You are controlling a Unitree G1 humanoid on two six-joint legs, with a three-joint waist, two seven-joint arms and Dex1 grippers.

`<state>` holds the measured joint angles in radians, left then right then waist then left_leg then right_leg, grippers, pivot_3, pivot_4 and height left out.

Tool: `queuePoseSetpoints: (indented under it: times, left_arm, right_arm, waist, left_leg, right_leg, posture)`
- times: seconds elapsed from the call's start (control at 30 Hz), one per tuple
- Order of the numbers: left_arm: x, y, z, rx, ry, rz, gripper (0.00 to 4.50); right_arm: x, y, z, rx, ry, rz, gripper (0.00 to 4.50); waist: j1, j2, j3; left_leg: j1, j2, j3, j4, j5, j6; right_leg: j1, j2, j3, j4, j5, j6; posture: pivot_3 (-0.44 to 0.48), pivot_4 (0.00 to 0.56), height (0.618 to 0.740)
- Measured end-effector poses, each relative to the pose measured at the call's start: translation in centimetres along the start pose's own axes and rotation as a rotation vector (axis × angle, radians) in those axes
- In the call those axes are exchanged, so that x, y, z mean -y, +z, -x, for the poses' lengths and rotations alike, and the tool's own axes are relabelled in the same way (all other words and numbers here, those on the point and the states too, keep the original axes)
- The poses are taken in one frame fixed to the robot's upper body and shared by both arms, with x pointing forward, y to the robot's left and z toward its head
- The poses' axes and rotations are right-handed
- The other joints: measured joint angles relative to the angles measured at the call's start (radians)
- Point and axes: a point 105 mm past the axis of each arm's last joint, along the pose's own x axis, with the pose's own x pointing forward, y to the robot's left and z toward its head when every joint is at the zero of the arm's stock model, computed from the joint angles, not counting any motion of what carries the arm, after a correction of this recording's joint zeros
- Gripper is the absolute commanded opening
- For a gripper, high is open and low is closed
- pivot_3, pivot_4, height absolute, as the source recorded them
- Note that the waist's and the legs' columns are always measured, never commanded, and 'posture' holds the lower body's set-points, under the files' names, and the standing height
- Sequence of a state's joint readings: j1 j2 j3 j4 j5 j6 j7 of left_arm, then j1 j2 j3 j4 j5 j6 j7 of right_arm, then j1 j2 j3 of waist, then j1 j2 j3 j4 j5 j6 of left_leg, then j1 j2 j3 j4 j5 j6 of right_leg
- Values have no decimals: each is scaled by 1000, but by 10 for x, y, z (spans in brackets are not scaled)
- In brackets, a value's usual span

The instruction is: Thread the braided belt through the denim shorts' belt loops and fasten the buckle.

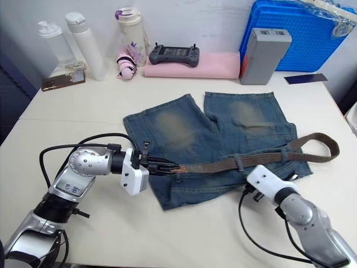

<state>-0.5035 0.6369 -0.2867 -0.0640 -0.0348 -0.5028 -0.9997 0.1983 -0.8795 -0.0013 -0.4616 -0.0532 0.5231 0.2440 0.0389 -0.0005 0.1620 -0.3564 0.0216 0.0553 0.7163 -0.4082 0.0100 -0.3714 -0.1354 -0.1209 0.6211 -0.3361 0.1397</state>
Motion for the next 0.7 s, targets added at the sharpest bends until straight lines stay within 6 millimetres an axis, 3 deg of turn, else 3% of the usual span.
queuePoseSetpoints:
  times: [0.17, 0.33, 0.37, 0.5, 0.6, 0.63, 0.7]
  left_arm:
    - [0, 0, -1, 2, 3, -1, 0]
    - [-1, 3, -2, 18, 14, -12, 0]
    - [-2, 4, -3, 29, 29, -18, 0]
    - [-6, 7, -2, 53, 79, -50, 0]
    - [-8, 3, 3, 50, 122, -70, 0]
    - [-7, 2, 4, 52, 130, -79, 0]
    - [-5, 1, 5, 53, 139, -80, 0]
  right_arm:
    - [10, -8, -2, -58, -38, -6, 22]
    - [12, -4, -1, -55, -50, -104, 22]
    - [13, -4, 1, -55, -49, -119, 998]
    - [20, -5, 14, -76, -15, -196, 2691]
    - [23, 6, 30, -61, 85, -254, 4167]
    - [25, 10, 40, -63, 150, -272, 4476]
    - [31, 19, 52, -50, 202, -293, 4476]
  waist:
    - [3, 0, 0]
    - [2, 1, 0]
    - [3, 2, 1]
    - [-1, 4, 2]
    - [-12, 7, 3]
    - [-13, 8, 3]
    - [-16, 7, 4]
  left_leg:
    - [0, 0, 0, -1, 0, 0]
    - [0, 0, 1, -1, 0, 0]
    - [-1, 0, 1, -1, 0, 0]
    - [-1, 0, 1, -2, 0, 0]
    - [-1, 0, 2, -1, 0, 0]
    - [-1, 0, 2, -1, 0, 0]
    - [0, 1, 2, -1, 0, 0]
  right_leg:
    - [0, 0, 0, -1, 0, 0]
    - [-1, 0, 0, -1, 0, 0]
    - [-1, 0, 0, -1, 0, 0]
    - [-2, 0, 0, 0, 0, 0]
    - [-2, 0, 0, 0, 0, 0]
    - [-2, 0, 1, 0, 0, 0]
    - [-2, 1, 1, 0, 0, 0]
  posture:
    - [0, 150, 740]
    - [0, 150, 740]
    - [0, 150, 740]
    - [0, 150, 740]
    - [0, 150, 740]
    - [0, 150, 740]
    - [0, 150, 740]
